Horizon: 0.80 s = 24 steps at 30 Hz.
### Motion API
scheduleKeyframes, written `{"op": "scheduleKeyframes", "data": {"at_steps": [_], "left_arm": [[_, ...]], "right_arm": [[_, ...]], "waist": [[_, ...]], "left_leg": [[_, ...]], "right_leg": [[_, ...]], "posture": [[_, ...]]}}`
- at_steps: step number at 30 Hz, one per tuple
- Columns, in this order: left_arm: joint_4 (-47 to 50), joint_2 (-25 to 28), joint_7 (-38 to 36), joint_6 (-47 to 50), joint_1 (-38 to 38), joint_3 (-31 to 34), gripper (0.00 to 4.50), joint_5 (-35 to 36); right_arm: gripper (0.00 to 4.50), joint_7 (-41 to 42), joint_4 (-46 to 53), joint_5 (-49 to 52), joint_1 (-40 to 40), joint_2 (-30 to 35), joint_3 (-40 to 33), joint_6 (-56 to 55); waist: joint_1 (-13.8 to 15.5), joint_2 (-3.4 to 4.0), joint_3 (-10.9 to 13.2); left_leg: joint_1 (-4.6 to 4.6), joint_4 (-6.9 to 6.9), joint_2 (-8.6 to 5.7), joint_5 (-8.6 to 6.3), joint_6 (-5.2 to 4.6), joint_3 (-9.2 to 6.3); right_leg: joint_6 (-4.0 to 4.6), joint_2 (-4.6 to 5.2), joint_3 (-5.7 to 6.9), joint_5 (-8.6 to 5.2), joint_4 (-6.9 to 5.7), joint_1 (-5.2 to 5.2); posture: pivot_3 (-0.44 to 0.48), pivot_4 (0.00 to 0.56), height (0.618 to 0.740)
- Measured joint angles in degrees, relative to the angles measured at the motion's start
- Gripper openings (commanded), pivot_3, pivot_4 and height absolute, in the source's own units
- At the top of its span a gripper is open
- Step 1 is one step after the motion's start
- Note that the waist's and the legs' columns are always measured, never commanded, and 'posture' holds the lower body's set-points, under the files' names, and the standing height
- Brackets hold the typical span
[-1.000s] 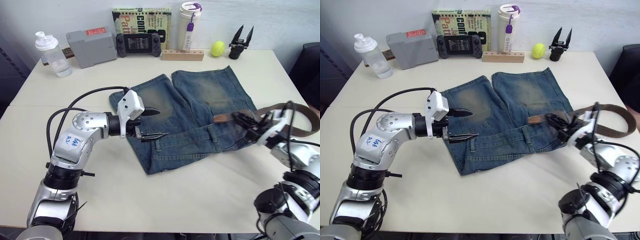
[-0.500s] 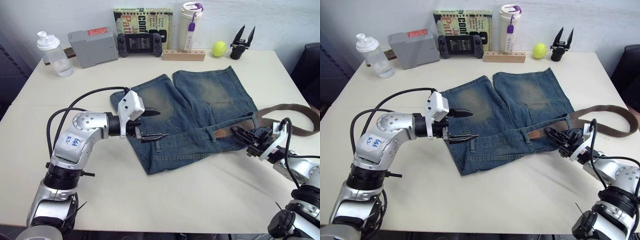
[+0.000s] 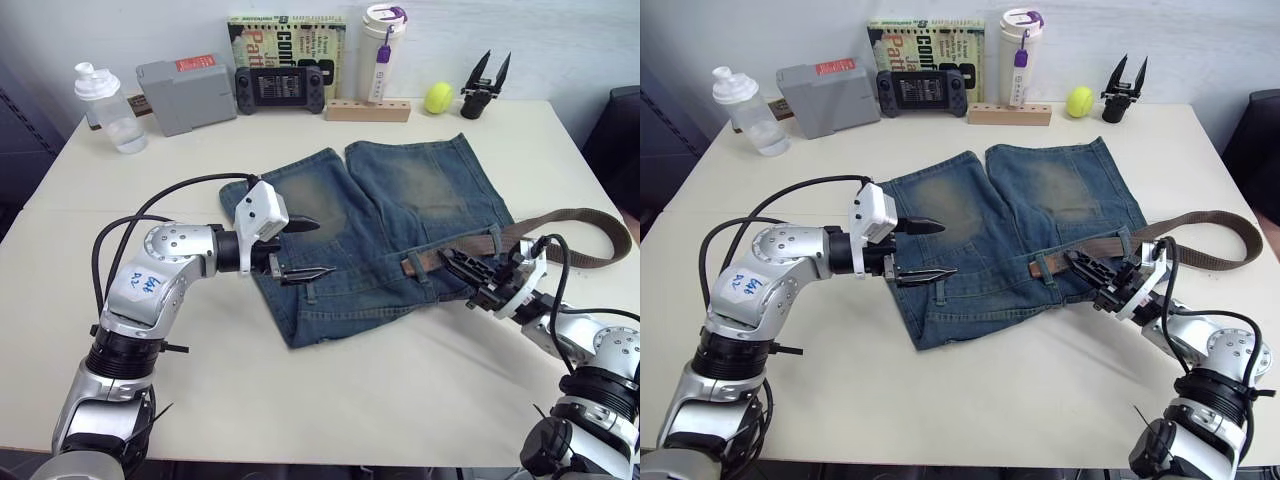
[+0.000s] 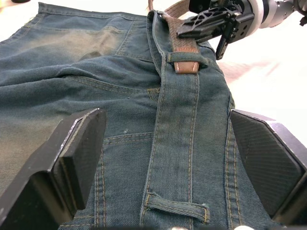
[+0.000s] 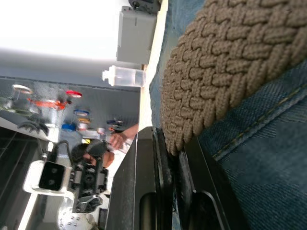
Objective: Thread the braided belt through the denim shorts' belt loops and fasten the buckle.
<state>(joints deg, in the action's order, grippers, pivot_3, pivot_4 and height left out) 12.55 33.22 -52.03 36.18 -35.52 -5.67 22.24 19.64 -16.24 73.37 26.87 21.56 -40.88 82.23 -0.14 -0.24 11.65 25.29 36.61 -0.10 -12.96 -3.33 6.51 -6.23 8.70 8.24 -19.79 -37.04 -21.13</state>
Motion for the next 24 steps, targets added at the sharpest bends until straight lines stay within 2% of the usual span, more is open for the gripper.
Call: {"op": "scheduleKeyframes", "data": {"at_steps": [5, 10, 12, 16, 19, 24], "left_arm": [[0.0, 0.37, 0.01, -0.14, 0.0, -0.05, 4.5, -0.3], [-0.05, 0.49, -0.12, -3.47, 0.09, -2.08, 4.5, -2.94], [-0.66, 0.67, -0.81, -8.62, 0.23, -5.05, 4.5, -6.46], [-7.86, -1.05, -0.55, -31.28, 0.36, -13.59, 4.5, -18.64], [-14.51, -4.19, 2.15, -44.6, 0.14, -16.07, 4.5, -24.65], [-19.42, -8.81, 5.99, -49.14, -0.99, -16.05, 4.5, -27.54]], "right_arm": [[0.12, -4.51, 8.71, -0.09, -3.02, -8.28, 5.49, -3.19], [0.12, -8.93, 12.93, 2.49, -5.04, -12.71, 7.67, -5.05], [0.12, -10.13, 13.17, 3.28, -5.3, -12.88, 8.13, -5.97], [0.12, -13.75, 11.77, 6.17, -5.21, -13.14, 8.13, -7.49], [0.12, -15.83, 11.39, 8.34, -5.24, -12.84, 8.38, -8.46], [0.12, -17.63, 11.59, 10.16, -5.79, -11.73, 9.54, -9.8]], "waist": [[-0.18, 0.0, 0.0], [-0.14, 0.0, 0.0], [-0.12, -0.01, -0.01], [-0.08, -0.08, -0.06], [-0.1, -0.11, -0.07], [-0.07, -0.13, -0.08]], "left_leg": [[0.0, -0.29, 0.02, 0.1, 0.15, 0.24], [-0.03, -0.32, 0.02, 0.12, 0.17, 0.33], [-0.05, -0.33, 0.01, 0.11, 0.17, 0.38], [-0.15, -0.4, 0.01, 0.11, 0.17, 0.45], [-0.13, -0.39, 0.05, 0.1, 0.15, 0.45], [-0.11, -0.36, 0.03, 0.07, 0.08, 0.45]], "right_leg": [[0.0, -0.06, -0.29, 0.0, -0.2, -0.31], [0.0, -0.07, -0.41, 0.0, -0.27, -0.36], [0.0, -0.06, -0.45, 0.0, -0.27, -0.37], [0.01, -0.03, -0.52, 0.0, -0.26, -0.38], [0.03, 0.11, -0.53, 0.01, -0.26, -0.4], [0.03, 0.36, -0.48, 0.01, -0.31, -0.39]], "posture": [[0.0, 0.15, 0.697], [0.0, 0.15, 0.697], [0.0, 0.15, 0.697], [0.0, 0.15, 0.697], [0.0, 0.15, 0.697], [0.0, 0.15, 0.697]]}}
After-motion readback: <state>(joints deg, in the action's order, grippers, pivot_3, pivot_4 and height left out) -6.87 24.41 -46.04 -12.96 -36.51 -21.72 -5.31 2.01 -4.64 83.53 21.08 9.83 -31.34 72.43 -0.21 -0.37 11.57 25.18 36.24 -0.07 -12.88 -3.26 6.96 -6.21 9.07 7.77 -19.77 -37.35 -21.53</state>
